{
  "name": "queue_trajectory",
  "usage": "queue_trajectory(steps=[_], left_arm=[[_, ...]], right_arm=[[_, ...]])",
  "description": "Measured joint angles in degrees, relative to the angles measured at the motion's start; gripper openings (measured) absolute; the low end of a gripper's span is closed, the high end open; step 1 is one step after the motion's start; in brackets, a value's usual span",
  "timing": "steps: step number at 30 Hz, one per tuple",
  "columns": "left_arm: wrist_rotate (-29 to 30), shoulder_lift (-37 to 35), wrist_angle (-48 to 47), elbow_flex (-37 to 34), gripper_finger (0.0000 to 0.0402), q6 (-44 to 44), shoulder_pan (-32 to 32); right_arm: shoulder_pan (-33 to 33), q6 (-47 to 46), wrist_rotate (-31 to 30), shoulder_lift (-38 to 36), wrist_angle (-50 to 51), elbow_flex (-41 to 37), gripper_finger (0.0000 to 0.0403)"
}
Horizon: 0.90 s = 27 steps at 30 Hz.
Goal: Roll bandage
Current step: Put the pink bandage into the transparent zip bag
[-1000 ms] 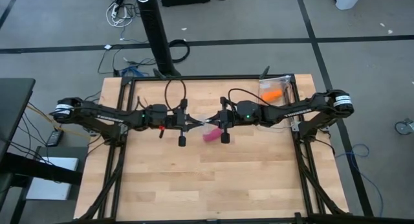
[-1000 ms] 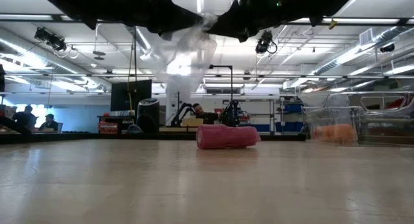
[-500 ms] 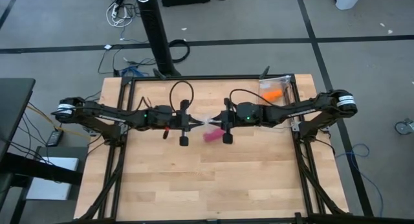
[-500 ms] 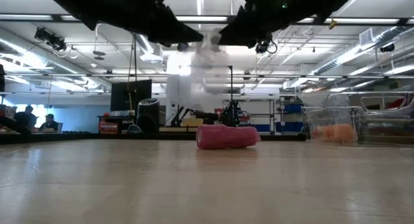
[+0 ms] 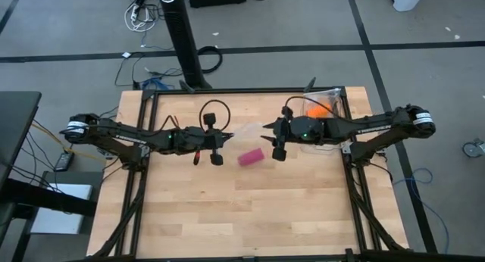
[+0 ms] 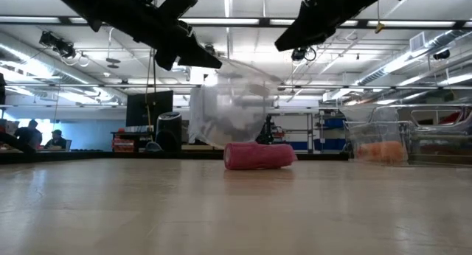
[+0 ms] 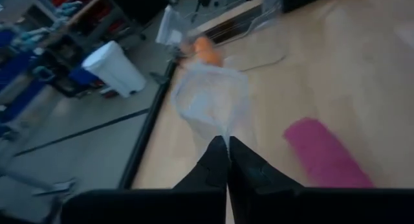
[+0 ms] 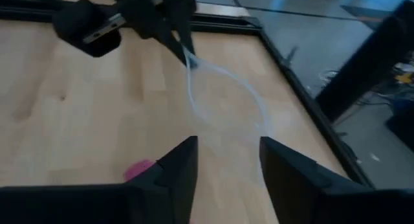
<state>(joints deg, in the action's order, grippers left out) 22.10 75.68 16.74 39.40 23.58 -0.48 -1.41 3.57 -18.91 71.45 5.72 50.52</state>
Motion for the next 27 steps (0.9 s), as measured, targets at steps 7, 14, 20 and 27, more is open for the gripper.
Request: queue_trajectory(steps=[7, 14, 20, 27], left_arm=[[10.53, 0.0, -2.42, -0.15, 0.0003, 2.07, -1.14], [13.87, 0.0, -4.76, -0.2, 0.0003, 3.21, -1.13], [13.86, 0.0, -5.14, -0.2, 0.0003, 2.94, -1.13], [13.62, 0.0, -5.93, -0.2, 0.0003, 1.67, -1.13]], right_arm=[[-2.29, -2.52, 1.98, -0.79, 6.67, 0.02, 0.0226], [-5.72, -2.12, 7.64, 10.16, 5.13, 0.0, 0.0282], [-4.02, 2.95, 8.61, 19.64, 1.32, -0.02, 0.0313], [-0.49, 8.06, 5.81, 25.49, -1.46, 0.0, 0.0327]])
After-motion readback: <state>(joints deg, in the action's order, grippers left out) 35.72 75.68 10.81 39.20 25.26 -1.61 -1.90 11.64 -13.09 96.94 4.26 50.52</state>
